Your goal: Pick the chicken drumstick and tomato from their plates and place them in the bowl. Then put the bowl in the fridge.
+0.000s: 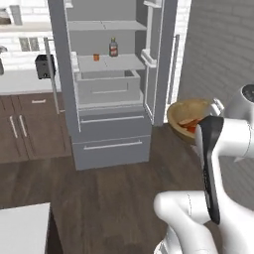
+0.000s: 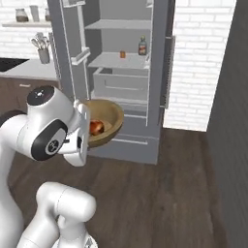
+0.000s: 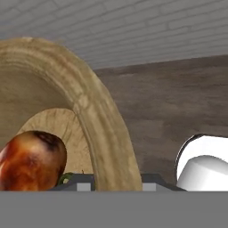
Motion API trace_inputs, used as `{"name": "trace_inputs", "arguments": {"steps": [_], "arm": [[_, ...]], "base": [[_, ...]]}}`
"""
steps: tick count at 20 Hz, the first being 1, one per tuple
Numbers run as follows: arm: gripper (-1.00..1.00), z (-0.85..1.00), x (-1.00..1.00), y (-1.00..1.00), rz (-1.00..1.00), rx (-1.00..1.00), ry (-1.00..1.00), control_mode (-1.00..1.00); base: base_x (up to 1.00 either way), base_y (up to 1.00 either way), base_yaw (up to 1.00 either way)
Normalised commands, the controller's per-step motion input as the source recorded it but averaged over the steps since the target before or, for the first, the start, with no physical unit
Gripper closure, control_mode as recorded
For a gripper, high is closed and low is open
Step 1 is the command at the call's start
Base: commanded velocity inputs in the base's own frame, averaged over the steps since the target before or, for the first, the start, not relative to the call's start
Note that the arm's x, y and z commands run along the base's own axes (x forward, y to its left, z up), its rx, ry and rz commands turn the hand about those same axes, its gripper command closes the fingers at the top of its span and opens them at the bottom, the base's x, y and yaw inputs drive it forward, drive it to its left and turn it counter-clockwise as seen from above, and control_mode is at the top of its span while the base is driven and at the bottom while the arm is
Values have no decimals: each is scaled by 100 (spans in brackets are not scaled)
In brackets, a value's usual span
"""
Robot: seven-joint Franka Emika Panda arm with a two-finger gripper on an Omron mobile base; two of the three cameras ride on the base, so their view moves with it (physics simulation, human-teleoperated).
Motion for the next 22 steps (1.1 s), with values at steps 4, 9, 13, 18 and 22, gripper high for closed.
{"name": "trace_inputs", "arguments": {"steps": [4,9,13,18,22], "arm": [[100,0,0,0,0,0,0,100],[100,0,0,0,0,0,0,100],[100,0,0,0,0,0,0,100],[100,0,0,0,0,0,0,100],[100,0,0,0,0,0,0,100]], "base": [[100,21,-31],[100,16,-19],[100,64,-17],[100,68,-13],[87,45,2]]}}
